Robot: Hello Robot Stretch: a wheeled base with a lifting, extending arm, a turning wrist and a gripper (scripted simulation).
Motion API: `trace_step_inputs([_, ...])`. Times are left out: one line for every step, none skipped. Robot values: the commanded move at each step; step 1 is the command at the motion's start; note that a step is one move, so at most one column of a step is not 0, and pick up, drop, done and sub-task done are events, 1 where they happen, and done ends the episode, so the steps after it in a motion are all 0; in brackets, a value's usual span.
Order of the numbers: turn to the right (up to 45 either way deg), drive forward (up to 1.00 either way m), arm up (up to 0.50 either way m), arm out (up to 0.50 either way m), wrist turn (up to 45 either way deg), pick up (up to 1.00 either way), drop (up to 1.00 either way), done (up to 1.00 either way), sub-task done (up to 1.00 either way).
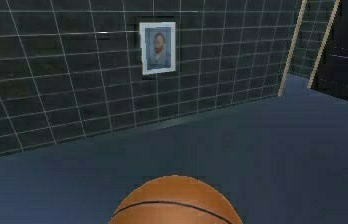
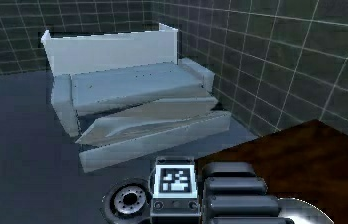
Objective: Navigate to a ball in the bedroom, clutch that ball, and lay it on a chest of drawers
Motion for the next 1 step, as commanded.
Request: trace_step_inputs([-3.0,0.0,0.0,0.0,0.0,0.0,0.0,0.0,0.0])
